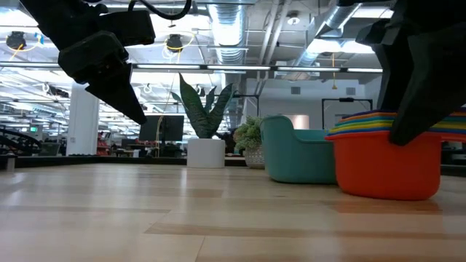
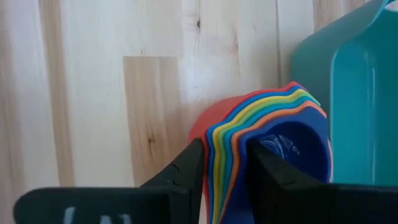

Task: Nest measuring cups in basket
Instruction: Put the nested measuring cups into the green bin

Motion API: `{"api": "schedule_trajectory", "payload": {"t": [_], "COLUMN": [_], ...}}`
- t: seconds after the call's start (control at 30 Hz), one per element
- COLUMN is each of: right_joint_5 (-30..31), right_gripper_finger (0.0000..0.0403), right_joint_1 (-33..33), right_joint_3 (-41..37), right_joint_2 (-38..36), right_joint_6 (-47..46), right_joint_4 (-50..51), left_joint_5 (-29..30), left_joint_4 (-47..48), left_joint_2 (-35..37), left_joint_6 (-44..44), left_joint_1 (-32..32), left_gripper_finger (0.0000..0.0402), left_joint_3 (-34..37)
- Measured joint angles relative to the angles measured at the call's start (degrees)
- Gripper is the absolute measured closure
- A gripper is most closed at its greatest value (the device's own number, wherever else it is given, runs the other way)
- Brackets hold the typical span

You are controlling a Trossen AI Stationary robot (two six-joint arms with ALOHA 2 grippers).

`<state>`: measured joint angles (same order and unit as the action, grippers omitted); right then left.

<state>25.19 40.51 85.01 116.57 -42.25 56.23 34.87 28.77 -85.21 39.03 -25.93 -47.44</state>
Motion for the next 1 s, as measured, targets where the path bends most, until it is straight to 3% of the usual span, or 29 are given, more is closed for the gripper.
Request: {"api": "schedule_trajectory", "payload": {"t": [1.0], "right_joint_5": [1.66], "right_gripper_finger": [0.0295], "right_joint_1": [1.80], "right_joint_3": [4.33], "right_joint_2": [0.13], "right_joint_6": [-1.01], "right_joint_4": [8.30], "left_joint_5": [0.02], "left_joint_4": [0.00], "left_joint_2": [0.00], "left_joint_6": [-0.17], "left_joint_1": [0.00], "left_gripper_finger": [0.0401], "left_joint_3": [0.00]}}
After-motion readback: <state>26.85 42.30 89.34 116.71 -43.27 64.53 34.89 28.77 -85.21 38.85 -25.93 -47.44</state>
